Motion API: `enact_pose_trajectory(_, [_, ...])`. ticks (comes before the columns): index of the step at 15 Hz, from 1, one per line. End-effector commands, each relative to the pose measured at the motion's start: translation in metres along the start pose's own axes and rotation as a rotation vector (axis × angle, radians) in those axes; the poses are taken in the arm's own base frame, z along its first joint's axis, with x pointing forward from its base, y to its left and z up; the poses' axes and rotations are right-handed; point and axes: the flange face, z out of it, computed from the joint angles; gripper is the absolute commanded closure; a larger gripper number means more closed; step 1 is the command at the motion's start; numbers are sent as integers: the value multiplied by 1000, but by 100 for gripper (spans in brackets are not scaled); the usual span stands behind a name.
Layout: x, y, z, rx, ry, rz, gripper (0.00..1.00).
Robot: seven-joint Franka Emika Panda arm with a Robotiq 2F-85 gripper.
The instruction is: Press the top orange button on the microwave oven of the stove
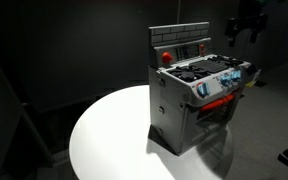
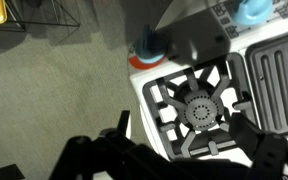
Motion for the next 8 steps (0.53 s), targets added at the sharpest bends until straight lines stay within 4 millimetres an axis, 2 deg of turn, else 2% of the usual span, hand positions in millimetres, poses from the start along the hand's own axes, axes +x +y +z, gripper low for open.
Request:
enact_pose_trajectory(1, [-36,14,-11,28,-57,-101,0])
enact_pose_trajectory(8, [-90,34,-11,35,-64,-226,0])
